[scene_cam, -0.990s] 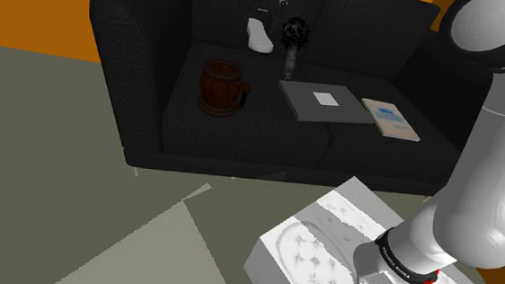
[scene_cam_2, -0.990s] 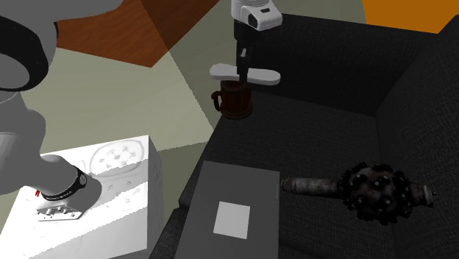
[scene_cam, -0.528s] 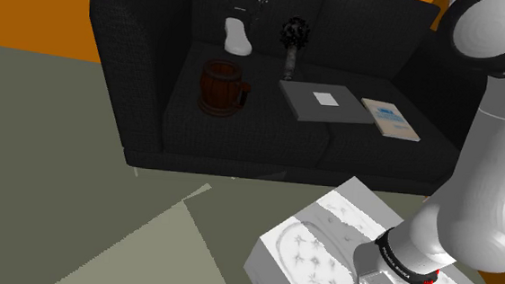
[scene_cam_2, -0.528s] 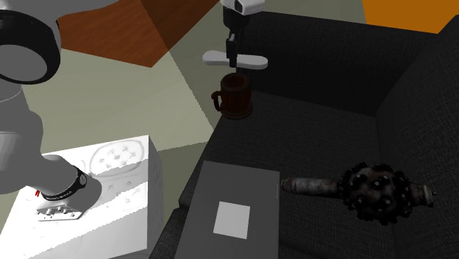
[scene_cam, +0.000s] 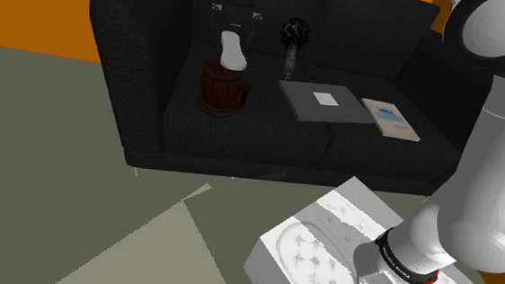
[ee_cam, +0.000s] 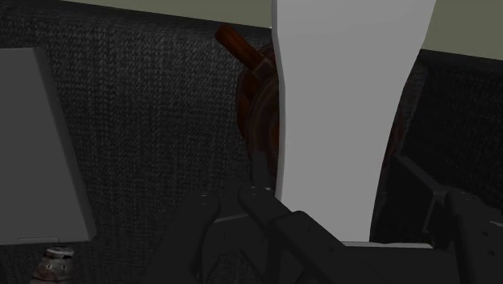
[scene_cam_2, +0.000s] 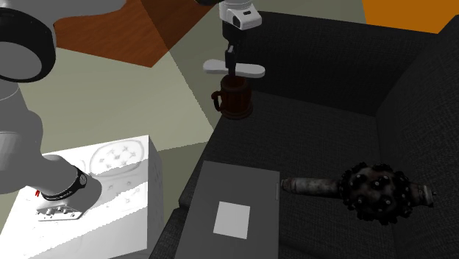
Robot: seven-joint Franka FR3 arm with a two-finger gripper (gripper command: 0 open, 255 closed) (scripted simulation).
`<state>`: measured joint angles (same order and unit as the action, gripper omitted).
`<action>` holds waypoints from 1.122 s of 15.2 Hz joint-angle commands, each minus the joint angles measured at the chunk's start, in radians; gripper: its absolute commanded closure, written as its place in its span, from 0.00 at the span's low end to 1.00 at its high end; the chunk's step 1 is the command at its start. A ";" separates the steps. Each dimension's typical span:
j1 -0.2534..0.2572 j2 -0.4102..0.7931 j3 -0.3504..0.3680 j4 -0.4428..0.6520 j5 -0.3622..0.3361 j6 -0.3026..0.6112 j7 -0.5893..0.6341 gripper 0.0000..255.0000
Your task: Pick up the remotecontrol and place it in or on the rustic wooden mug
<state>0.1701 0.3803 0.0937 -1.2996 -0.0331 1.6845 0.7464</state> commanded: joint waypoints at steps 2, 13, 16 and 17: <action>-0.001 -0.005 0.000 -0.048 0.000 0.044 0.000 1.00; -0.002 -0.008 0.000 -0.104 0.000 0.097 0.001 1.00; -0.002 -0.008 0.000 -0.105 0.000 0.097 0.001 0.00; -0.002 -0.008 0.000 -0.105 0.000 0.097 0.001 0.00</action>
<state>0.1679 0.3720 0.0933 -1.4043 -0.0326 1.7818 0.7471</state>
